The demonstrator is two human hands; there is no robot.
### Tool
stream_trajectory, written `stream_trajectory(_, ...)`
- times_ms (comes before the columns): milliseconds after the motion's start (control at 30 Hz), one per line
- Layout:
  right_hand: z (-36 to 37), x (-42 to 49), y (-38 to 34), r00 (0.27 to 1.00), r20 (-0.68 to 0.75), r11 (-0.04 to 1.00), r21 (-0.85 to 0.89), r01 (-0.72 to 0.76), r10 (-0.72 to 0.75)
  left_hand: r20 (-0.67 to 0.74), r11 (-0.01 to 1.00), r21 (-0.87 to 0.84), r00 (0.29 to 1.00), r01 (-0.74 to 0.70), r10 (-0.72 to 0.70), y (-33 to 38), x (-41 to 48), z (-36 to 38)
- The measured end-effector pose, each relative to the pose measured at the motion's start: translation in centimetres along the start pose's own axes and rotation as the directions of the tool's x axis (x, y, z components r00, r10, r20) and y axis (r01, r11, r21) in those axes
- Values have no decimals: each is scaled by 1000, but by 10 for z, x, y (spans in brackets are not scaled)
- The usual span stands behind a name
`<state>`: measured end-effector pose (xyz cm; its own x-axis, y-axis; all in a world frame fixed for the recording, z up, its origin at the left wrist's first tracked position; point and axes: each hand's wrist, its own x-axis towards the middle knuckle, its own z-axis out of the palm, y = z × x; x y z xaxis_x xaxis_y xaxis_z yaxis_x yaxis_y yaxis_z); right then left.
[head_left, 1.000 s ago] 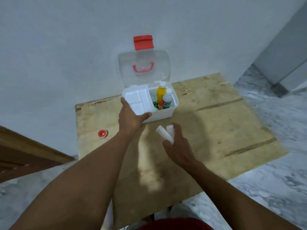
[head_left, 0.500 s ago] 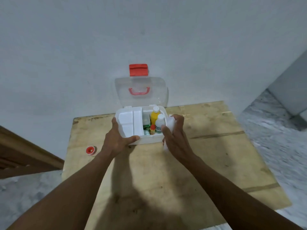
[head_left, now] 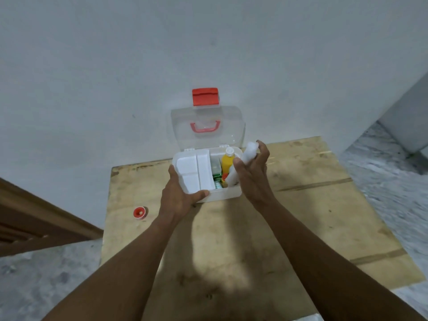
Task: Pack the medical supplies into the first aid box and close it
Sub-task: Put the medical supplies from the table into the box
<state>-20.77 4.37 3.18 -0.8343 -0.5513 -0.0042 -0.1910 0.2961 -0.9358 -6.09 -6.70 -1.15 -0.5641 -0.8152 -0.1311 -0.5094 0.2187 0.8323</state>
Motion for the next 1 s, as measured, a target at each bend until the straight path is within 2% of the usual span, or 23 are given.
stream_trajectory(233,12,-22,11,960,-266,996,-54,73,-85,-11,999,-23,999,-43,43,-4,0,0)
stream_trajectory(367,21,-29,17,931,-343,990,-108,92,-124,-11,998,-30,999,-52,52,-3,0,-1)
stream_trajectory(567,32,-36,34,935,-331,955,-296,22,-124,-12,997,-54,999,-49,49,-6,4,0)
stream_trajectory(867,39,-29,34,918,-377,876,-476,-81,-120,-14,996,-84,999,-33,32,-10,8,3)
stream_trajectory(1000,41,-21,32,946,-313,805,-580,-125,-79,-15,996,-76,999,-43,42,-15,11,5)
